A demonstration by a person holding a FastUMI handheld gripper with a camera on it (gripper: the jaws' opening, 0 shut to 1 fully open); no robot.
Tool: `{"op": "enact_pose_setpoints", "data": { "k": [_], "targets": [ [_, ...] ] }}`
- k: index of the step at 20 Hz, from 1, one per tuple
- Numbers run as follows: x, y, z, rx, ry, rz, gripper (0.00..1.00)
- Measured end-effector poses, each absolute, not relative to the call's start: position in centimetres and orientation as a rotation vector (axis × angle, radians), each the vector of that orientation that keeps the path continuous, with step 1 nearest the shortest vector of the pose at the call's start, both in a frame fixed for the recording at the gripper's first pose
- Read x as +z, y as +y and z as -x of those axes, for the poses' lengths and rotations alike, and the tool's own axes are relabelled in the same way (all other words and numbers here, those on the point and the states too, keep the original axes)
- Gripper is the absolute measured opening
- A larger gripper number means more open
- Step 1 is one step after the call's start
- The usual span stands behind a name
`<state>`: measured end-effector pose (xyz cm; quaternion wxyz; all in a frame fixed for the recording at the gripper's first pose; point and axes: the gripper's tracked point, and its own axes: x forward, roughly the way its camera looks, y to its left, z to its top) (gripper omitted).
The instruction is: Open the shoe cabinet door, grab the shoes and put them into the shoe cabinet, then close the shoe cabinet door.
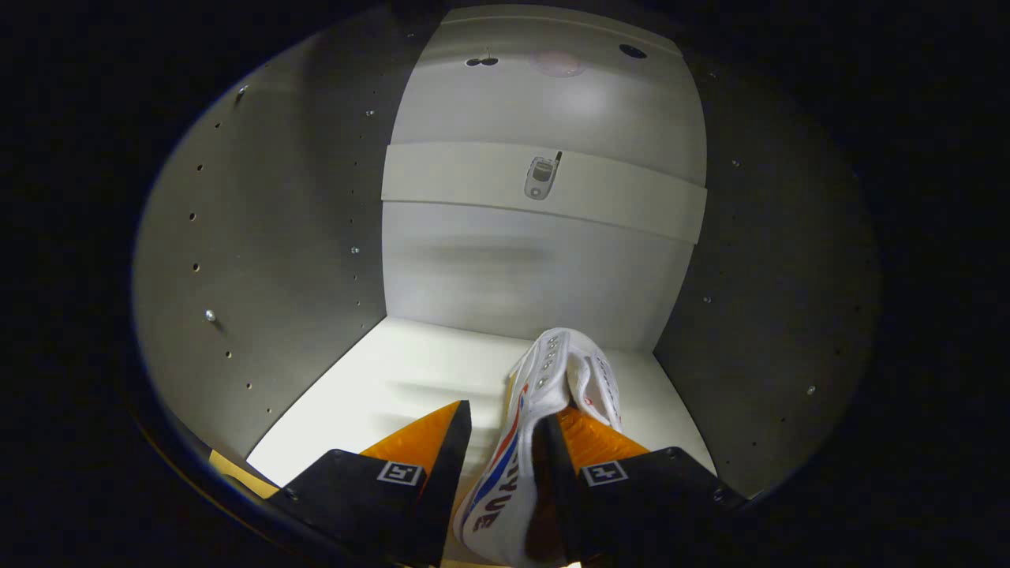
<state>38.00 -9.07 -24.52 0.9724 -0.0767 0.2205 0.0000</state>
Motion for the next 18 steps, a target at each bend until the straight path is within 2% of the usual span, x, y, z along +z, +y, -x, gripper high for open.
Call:
{"op": "enact_pose_setpoints", "data": {
  "k": [4, 10, 11, 18],
  "targets": [
    [-23.3, -8.8, -36.8, -0.004, 0.426, 0.140, 0.77],
    [-20.0, -9.9, -34.2, -0.039, 0.369, 0.093, 0.90],
    [-19.4, -9.9, -33.5, -0.042, 0.362, 0.083, 0.95],
    [-12.9, -7.4, -25.0, -0.026, 0.267, 0.034, 0.97]
  ]
}}
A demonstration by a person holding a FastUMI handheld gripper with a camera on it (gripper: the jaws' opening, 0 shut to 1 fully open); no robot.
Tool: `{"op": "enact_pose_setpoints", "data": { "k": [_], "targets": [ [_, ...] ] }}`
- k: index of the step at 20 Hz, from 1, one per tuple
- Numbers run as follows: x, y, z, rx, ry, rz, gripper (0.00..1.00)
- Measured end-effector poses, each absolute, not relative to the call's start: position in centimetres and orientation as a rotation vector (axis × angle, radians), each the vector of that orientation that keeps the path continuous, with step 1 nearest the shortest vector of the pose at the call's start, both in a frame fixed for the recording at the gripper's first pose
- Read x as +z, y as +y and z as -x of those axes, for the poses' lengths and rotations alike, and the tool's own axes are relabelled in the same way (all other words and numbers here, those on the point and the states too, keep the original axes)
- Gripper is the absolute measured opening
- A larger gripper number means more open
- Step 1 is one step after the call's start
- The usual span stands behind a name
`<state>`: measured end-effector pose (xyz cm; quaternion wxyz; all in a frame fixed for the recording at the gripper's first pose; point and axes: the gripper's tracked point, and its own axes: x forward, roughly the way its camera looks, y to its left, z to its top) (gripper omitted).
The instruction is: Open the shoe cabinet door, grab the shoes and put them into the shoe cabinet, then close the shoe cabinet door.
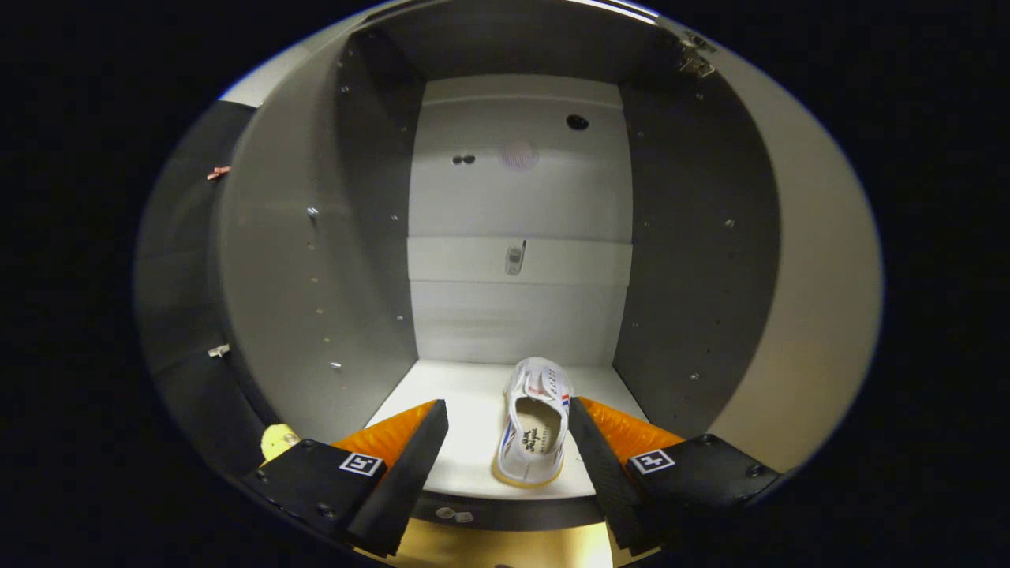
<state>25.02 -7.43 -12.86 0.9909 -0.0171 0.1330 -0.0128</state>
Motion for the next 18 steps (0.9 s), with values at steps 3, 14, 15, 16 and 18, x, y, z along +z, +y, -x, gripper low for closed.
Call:
{"op": "enact_pose_setpoints", "data": {
  "k": [3, 14, 15, 16, 18],
  "targets": [
    [-9.1, -5.8, -19.2, -0.022, 0.203, 0.011, 0.99],
    [1.0, -6.6, 3.3, -0.029, 0.085, -0.110, 0.98],
    [1.4, -7.5, 4.7, -0.037, 0.084, -0.102, 0.98],
    [1.7, -8.8, 6.1, -0.049, 0.085, -0.092, 0.98],
    [2.0, -11.3, 8.2, -0.064, 0.071, -0.084, 0.98]
  ]
}}
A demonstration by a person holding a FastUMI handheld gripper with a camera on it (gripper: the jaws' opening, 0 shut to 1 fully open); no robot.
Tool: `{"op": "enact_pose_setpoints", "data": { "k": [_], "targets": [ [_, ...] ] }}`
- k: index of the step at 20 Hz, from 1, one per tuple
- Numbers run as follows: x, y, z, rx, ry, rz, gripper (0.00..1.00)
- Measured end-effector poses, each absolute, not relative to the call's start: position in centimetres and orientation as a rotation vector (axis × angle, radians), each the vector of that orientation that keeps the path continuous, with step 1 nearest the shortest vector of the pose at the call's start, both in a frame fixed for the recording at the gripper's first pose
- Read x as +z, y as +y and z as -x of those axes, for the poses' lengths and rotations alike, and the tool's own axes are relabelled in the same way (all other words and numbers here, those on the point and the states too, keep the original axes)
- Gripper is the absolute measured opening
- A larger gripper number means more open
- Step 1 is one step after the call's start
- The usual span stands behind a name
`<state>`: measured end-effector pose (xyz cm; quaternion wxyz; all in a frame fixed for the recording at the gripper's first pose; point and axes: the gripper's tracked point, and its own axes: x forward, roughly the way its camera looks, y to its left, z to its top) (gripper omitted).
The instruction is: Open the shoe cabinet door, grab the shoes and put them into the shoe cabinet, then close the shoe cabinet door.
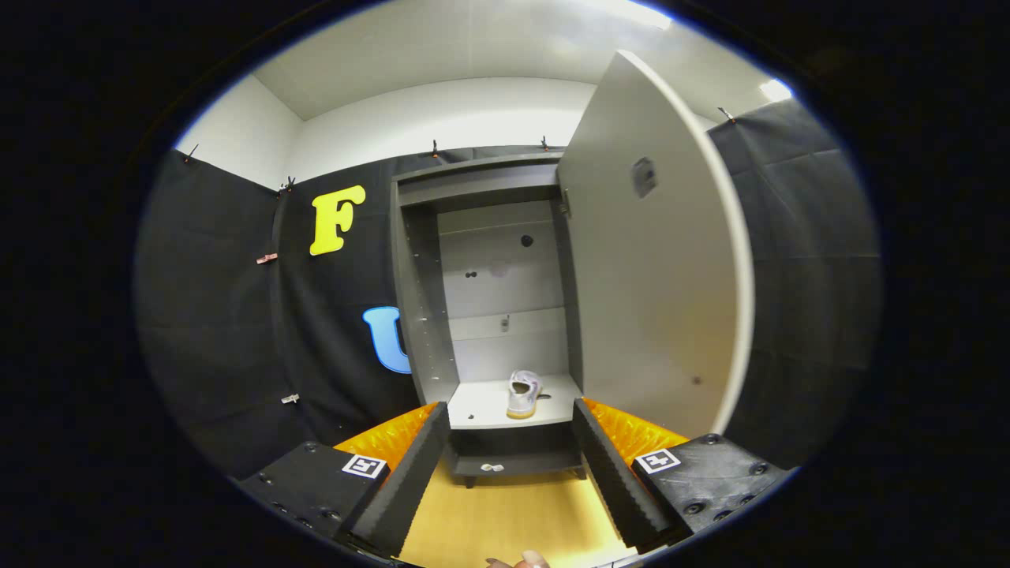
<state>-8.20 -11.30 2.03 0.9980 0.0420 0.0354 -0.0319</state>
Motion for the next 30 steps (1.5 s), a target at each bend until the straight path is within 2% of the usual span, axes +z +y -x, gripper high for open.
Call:
{"op": "enact_pose_setpoints", "data": {
  "k": [5, 14, 21, 30],
  "targets": [
    [3.5, -19.5, 13.4, -0.102, 0.028, -0.073, 0.98],
    [1.8, -28.9, 11.7, -0.069, 0.050, -0.075, 0.98],
    [-1.3, -30.3, 7.2, 0.032, 0.117, -0.130, 0.98],
    [-1.8, -28.6, 5.9, 0.095, 0.125, -0.122, 0.98]
  ]
}}
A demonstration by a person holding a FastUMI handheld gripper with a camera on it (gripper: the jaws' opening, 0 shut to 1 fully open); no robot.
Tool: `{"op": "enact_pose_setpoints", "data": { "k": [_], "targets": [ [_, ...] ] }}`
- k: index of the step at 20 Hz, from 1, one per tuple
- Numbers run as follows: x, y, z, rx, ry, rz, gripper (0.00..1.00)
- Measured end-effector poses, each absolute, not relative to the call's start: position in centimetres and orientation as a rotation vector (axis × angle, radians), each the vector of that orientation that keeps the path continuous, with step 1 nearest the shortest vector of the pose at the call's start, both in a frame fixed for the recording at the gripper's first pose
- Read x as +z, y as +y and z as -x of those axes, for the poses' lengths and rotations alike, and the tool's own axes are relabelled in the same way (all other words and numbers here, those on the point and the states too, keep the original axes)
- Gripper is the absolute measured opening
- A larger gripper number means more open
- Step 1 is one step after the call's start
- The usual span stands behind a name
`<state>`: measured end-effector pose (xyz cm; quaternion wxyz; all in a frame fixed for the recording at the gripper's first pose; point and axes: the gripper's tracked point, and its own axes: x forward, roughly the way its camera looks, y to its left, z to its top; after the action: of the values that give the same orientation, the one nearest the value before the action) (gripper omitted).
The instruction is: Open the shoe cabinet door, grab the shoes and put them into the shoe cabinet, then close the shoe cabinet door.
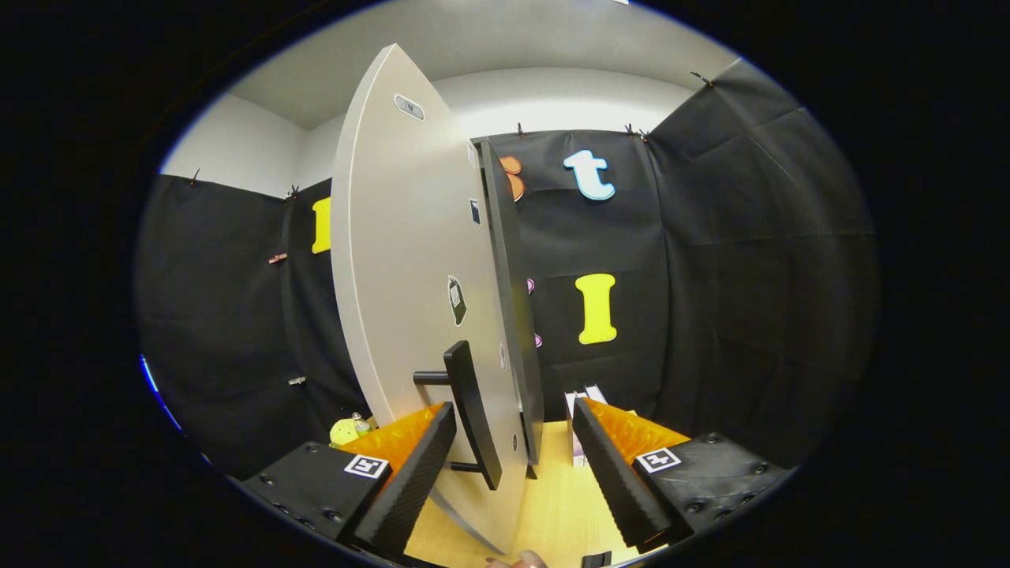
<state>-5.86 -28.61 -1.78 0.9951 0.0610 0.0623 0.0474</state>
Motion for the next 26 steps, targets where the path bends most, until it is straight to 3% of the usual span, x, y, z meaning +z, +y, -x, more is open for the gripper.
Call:
{"op": "enact_pose_setpoints", "data": {
  "k": [8, 26],
  "targets": [
    [-2.0, -22.0, 4.9, 0.157, 0.120, -0.103, 0.98],
    [-3.6, -10.0, -0.5, 0.112, 0.129, -0.118, 0.98]
  ]
}}
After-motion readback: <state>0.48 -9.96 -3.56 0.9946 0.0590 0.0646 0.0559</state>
